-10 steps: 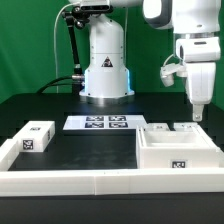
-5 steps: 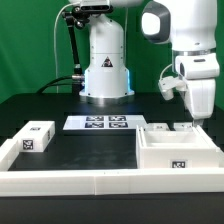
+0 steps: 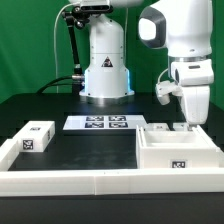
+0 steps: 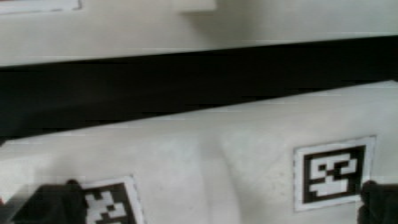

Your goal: Assemble cabinet

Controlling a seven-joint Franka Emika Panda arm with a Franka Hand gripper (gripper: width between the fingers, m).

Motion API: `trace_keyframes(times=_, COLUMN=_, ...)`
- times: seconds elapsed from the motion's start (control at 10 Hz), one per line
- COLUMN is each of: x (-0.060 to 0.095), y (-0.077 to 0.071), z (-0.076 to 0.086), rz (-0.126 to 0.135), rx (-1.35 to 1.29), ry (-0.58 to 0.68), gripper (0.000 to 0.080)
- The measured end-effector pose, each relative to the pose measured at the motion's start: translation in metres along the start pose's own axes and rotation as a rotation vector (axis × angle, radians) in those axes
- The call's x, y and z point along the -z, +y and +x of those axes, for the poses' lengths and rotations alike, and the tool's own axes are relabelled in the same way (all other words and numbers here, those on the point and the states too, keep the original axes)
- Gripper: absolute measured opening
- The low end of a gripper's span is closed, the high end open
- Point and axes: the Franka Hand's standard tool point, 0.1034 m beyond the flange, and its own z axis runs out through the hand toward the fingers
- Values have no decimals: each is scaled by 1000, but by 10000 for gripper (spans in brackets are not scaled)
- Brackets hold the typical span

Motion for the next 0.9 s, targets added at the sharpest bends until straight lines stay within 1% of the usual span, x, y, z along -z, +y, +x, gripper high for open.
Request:
trace_keyframes(times=0.2, x=-1, y=-1, z=0, rz=4, rx=-1, ry=0, gripper=407)
trace_keyframes(times=0.3, x=-2, y=-2, z=0, rz=6, rx=-1, ry=-1, gripper=272)
trace_keyframes(times=0.4, x=-2, y=-1, z=0, rz=2, rx=-1, ry=2, gripper=93)
trace_keyframes(times=0.5, x=0, y=1, z=2, rz=-11, rx=-2, ry=9, gripper=71)
trace_keyframes(times=0.9, x=0, y=1, z=2, rz=-11, rx=-2, ry=9, gripper=71)
